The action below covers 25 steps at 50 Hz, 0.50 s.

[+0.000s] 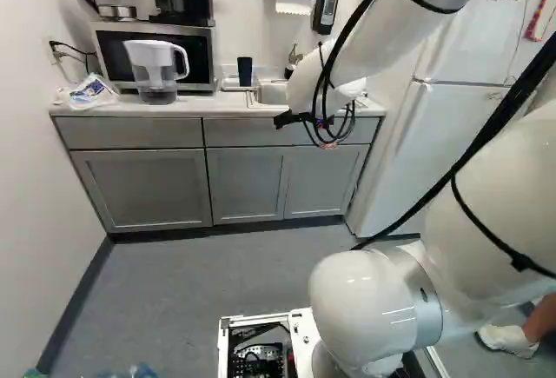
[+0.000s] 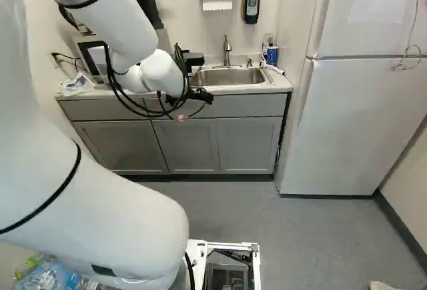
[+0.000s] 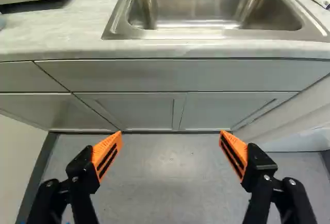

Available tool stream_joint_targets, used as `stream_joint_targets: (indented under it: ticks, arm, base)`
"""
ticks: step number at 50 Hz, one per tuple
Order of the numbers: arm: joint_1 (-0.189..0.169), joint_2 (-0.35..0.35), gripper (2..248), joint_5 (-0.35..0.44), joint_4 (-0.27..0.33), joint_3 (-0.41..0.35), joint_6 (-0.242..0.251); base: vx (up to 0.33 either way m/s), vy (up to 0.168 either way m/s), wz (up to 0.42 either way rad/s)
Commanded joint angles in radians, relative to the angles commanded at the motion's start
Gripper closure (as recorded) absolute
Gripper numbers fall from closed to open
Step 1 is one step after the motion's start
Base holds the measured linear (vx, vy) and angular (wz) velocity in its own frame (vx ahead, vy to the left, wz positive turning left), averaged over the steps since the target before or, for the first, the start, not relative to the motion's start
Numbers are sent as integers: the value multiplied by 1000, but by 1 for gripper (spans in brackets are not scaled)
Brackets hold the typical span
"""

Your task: Rinse the cup and place it in the tray

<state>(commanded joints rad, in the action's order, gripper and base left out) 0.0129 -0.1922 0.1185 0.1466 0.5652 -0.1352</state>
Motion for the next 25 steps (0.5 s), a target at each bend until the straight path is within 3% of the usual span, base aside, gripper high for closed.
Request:
stream_joint_targets:
  ticks: [25]
  arm:
    - [-5,-33,3,286,-56,-181,51]
  base:
    - [0,0,0]
